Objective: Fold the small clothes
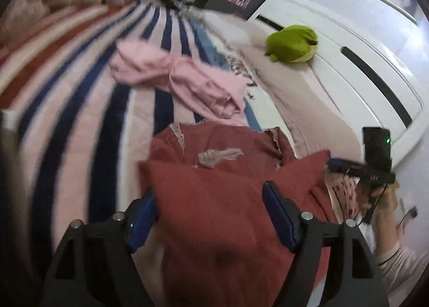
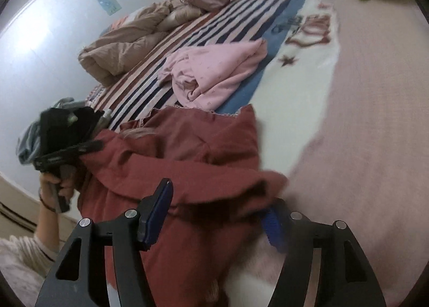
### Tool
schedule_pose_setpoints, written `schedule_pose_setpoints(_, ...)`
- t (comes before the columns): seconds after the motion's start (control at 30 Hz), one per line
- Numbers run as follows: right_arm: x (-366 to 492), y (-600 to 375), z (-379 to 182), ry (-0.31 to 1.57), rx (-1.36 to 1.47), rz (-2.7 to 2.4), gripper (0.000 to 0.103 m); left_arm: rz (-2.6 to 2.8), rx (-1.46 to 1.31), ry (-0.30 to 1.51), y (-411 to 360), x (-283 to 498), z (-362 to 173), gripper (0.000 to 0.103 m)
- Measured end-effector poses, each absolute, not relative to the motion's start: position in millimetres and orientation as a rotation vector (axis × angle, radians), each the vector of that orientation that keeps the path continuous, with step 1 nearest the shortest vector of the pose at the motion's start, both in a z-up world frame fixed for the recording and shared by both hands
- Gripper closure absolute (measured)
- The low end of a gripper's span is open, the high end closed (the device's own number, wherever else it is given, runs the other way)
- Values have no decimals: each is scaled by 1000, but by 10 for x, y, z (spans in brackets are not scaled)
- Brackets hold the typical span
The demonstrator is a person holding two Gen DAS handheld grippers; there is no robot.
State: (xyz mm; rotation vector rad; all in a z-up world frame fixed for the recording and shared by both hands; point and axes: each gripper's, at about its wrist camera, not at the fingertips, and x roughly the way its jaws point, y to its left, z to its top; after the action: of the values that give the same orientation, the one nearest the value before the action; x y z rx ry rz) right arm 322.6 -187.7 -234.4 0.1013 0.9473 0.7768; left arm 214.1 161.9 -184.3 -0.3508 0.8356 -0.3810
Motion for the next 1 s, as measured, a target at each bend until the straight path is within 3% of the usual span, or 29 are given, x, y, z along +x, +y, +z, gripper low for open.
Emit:
schedule_pose_setpoints(0.1,2884,-1949,-2124,875,134,839,49,-384,-325,826,1641,1856,-1708,39)
schedule_pose_setpoints(0.17,2732,-1835,-2155,907,132,893,73,-420,-300,839,1573,1741,-1692,49)
schedule_pose_setpoints(0.23,2656,-1649,-2292,960,84,922,91,-459,-246,872,1417,1692,-1756,73)
schedule_pose_setpoints(0.3,2661,-1447,-2520,1037,39,916,94,-491,-234,924,1267,1743,-1893,90)
schedule_pose_setpoints(0.4,2889,-1245,-2759,1080,-20,852,97,-419,-197,952,1166,2012,-2054,91)
schedule_pose_setpoints(0.53,3693,-1267,-2669,993,33,609,100,-93,-197,841,1478,2686,-1955,92)
schedule_pose_setpoints(0.57,3841,-1290,-2592,961,8,543,99,-86,-223,831,1550,2754,-1920,92)
schedule_pose_setpoints(0.63,3885,-1339,-2451,928,-45,481,91,-66,-210,847,1637,2785,-1856,80)
schedule_pose_setpoints(0.7,3716,-1444,-2300,908,-34,544,82,-113,-230,839,1706,2615,-1772,54)
schedule_pose_setpoints(0.73,3603,-1493,-2256,904,-29,563,69,-136,-237,835,1720,2536,-1750,45)
schedule_pose_setpoints(0.77,3444,-1556,-2228,910,-28,588,62,-152,-237,836,1720,2438,-1731,43)
schedule_pose_setpoints(0.83,3192,-1618,-2257,945,-27,629,60,-196,-235,861,1687,2190,-1737,42)
schedule_pose_setpoints(0.93,2759,-1708,-2448,1021,33,670,42,-266,-270,898,1581,1919,-1856,33)
schedule_pose_setpoints(1.0,2541,-1721,-2594,1041,68,686,37,-300,-281,927,1520,1666,-1955,31)
